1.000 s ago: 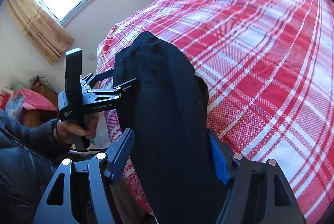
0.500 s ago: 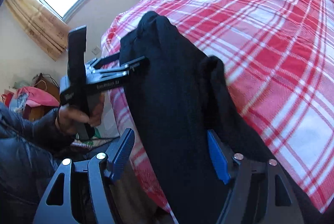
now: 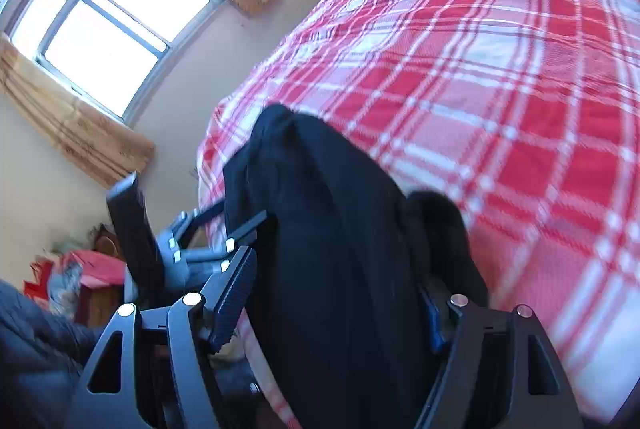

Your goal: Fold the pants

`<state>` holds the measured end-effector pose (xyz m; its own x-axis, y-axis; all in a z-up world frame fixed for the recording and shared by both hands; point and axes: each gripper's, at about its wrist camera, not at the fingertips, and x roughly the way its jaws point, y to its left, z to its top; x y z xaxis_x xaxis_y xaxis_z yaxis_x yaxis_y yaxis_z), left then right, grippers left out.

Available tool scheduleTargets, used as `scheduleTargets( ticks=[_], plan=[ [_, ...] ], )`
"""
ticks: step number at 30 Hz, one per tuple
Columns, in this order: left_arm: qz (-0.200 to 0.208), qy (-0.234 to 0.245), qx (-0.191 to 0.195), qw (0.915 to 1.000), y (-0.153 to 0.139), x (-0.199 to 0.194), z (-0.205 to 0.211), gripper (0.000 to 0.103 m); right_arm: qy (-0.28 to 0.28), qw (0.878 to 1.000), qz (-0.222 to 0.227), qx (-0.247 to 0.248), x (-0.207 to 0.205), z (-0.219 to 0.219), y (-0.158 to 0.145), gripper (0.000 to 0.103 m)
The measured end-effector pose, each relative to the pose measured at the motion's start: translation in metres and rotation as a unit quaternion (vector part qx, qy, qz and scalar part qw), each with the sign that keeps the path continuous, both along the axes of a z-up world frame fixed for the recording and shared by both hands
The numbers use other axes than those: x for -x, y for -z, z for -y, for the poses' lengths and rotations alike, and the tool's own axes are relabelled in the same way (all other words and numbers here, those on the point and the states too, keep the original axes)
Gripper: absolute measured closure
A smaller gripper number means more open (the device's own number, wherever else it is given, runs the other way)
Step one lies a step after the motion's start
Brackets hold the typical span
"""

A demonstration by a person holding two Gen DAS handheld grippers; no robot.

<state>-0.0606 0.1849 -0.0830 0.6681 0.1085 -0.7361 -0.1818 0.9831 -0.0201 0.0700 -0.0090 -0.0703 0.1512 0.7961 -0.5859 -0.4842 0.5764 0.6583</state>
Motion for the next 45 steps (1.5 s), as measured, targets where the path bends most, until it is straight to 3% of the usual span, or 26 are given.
scheduleTargets(
  ticks=[3,5,8,10,13,14,17,19,21,23,25,27,30,32,37,41,45],
  plan=[
    [-0.003,0.002,-0.002,1.0,-0.001,-0.001,0.0,0.0,0.031,0.999,-0.015,-0.03,-0.027,-0.002,0.005,0.03],
    [-0.007,0.004,-0.001,1.0,-0.001,-0.002,-0.001,0.0,0.063,0.994,-0.045,-0.077,-0.046,0.012,0.009,0.03],
    [-0.012,0.009,-0.007,0.9999,-0.001,-0.003,-0.001,0.0,0.093,0.97,-0.139,-0.179,-0.071,0.04,0.029,0.031],
    [-0.013,0.011,-0.007,0.9998,-0.001,-0.004,-0.001,0.0,0.103,0.946,-0.192,-0.239,-0.082,0.057,0.045,0.033],
    [-0.014,0.013,-0.007,0.9998,0.0,-0.005,-0.001,0.0,0.097,0.919,-0.25,-0.288,-0.094,0.07,0.058,0.035],
    [-0.015,0.014,-0.008,0.9998,-0.001,-0.006,-0.001,0.0,0.091,0.92,-0.255,-0.283,-0.097,0.072,0.057,0.036],
    [-0.016,0.016,-0.011,0.9997,-0.001,-0.007,-0.002,0.0,0.062,0.937,-0.25,-0.235,-0.1,0.073,0.045,0.04],
    [-0.016,0.018,-0.01,0.9997,0.0,-0.006,-0.001,0.0,0.072,0.959,-0.21,-0.175,-0.098,0.083,0.027,0.041],
    [-0.015,0.017,-0.01,0.9997,0.0,-0.006,-0.001,0.0,0.131,0.98,-0.121,-0.091,-0.097,0.109,-0.005,0.044],
    [-0.013,0.014,-0.01,0.9998,0.0,-0.006,-0.001,0.0,0.137,0.989,-0.046,-0.022,-0.081,0.112,-0.038,0.056],
    [-0.013,0.013,-0.011,0.9998,-0.001,-0.006,-0.001,0.0,0.112,0.993,-0.024,0.017,-0.067,0.096,-0.05,0.078],
    [-0.013,0.013,-0.011,0.9998,-0.001,-0.006,-0.001,0.0,0.069,0.995,0.015,0.072,-0.04,0.061,-0.052,0.08],
    [-0.018,0.019,-0.015,0.9996,-0.003,-0.006,-0.001,0.0,0.02,0.989,0.07,0.129,-0.007,0.018,-0.033,0.081],
    [-0.025,0.026,-0.027,0.999,-0.005,-0.004,-0.003,0.0,0.034,0.98,0.063,0.188,-0.01,0.0,-0.006,0.085],
    [-0.029,0.007,-0.04,0.9987,-0.015,0.009,-0.018,0.0,0.088,0.983,0.061,0.152,-0.019,0.002,0.004,0.083],
    [0.005,-0.011,-0.091,0.9957,-0.04,0.017,-0.032,0.0,0.089,0.986,0.106,0.094,0.015,0.005,-0.031,0.083],
    [0.035,-0.027,-0.1,0.994,-0.059,0.001,-0.044,0.0,0.077,0.974,0.146,0.158,0.063,-0.016,-0.028,0.083]
  ],
)
